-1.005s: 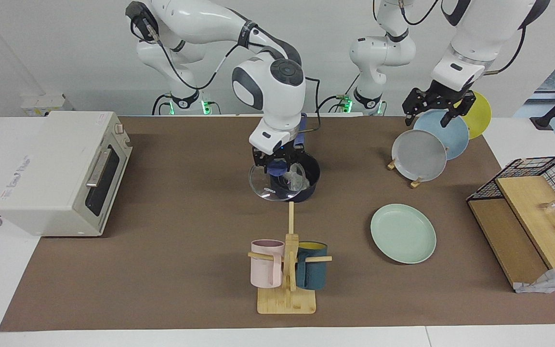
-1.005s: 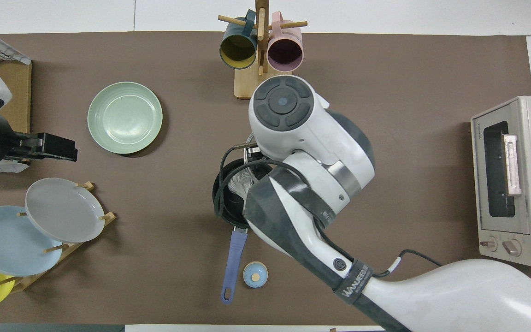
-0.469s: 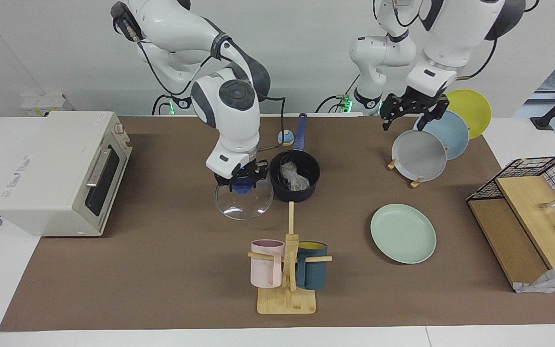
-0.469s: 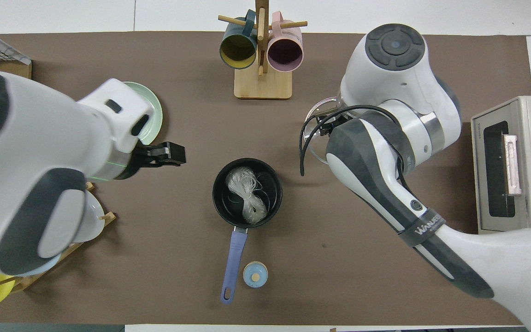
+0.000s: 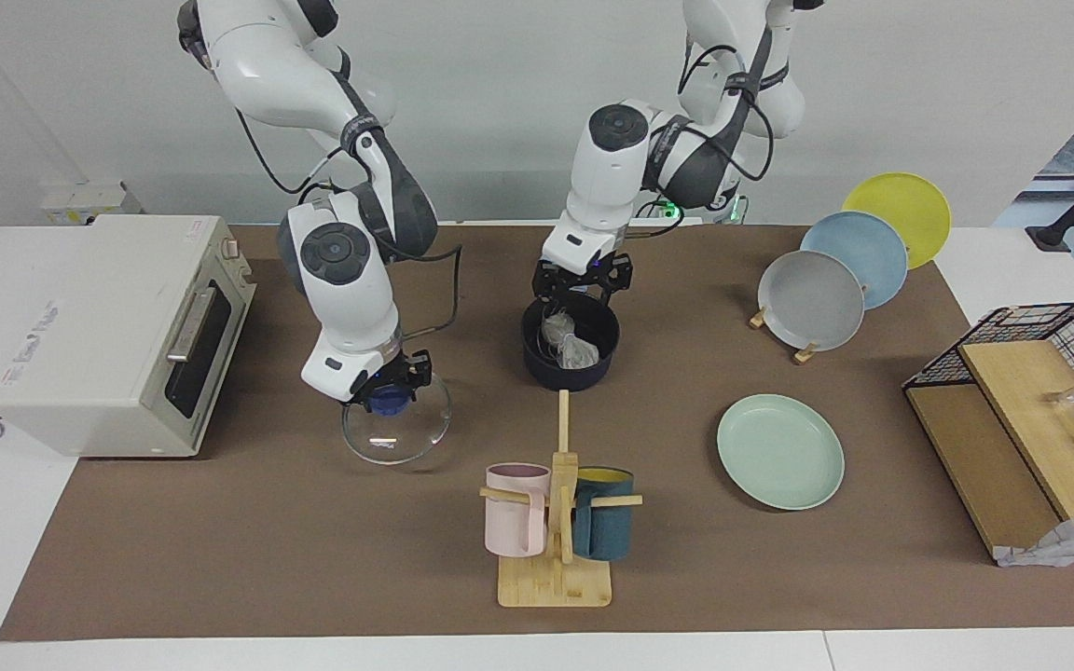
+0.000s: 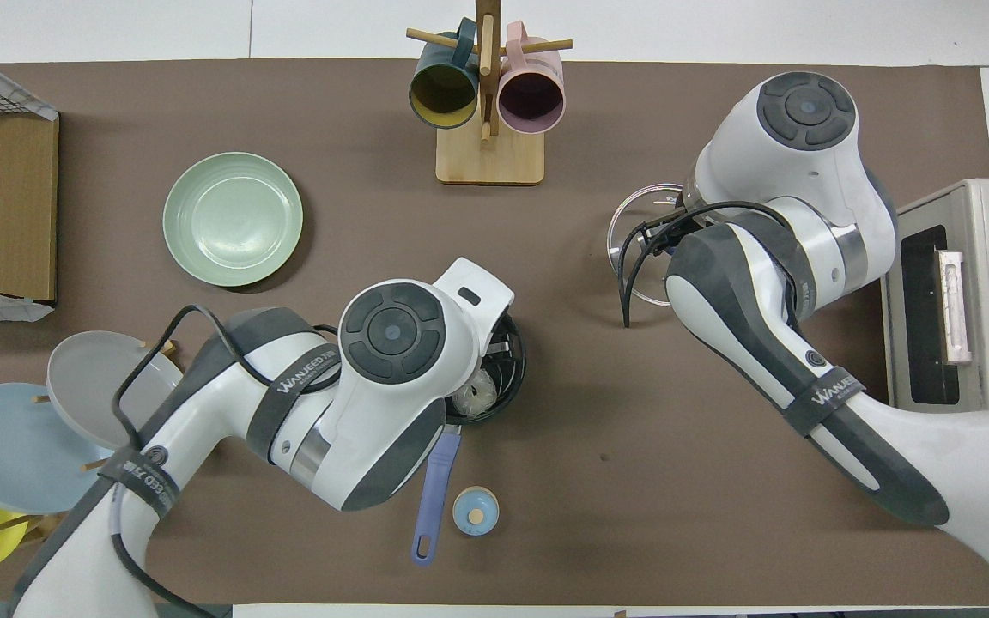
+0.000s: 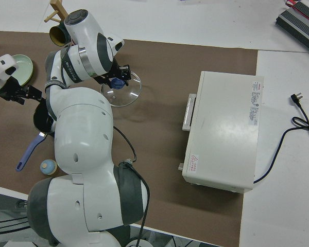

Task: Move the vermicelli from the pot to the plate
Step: 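Grasp the vermicelli with the left gripper while the right gripper sets down the lid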

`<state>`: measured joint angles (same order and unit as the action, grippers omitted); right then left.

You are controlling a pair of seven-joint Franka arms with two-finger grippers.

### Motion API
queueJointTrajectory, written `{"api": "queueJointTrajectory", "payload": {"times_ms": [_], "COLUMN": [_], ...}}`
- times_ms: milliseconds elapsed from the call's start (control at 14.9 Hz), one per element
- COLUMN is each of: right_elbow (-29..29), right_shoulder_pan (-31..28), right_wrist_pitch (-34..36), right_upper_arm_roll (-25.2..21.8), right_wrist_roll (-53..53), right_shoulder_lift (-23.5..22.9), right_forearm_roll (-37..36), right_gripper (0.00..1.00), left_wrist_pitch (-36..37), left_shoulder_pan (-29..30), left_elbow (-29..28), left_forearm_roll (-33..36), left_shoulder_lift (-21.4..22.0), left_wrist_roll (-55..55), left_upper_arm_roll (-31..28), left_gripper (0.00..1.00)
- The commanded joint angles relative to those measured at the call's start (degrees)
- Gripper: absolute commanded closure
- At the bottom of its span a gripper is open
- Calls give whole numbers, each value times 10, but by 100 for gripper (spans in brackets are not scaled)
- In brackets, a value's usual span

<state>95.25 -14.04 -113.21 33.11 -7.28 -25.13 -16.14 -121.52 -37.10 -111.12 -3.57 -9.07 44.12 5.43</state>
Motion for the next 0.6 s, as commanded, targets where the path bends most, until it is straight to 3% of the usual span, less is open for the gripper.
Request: {"api": "queueJointTrajectory", "payload": {"times_ms": [0, 536], "right_elbow": [41, 64], "right_shoulder_pan": [-35, -75], "right_wrist_pitch": [-35, -64], "right_upper_arm_roll": [8, 6], "right_wrist_roll": [41, 100], "right_shoulder_lift": [23, 21], "right_forearm_roll": [-11, -40], "right_gripper": [42, 41], "left_wrist_pitch": [-23, -70], "left_shoulder_pan": [-13, -12], "left_elbow": [-15, -14], "left_forearm_roll": [-6, 1], "left_shoulder_lift": [-9, -72], "left_wrist_roll": [-8, -59], "left_upper_arm_roll": [-11, -13], "left_gripper": [0, 0]}}
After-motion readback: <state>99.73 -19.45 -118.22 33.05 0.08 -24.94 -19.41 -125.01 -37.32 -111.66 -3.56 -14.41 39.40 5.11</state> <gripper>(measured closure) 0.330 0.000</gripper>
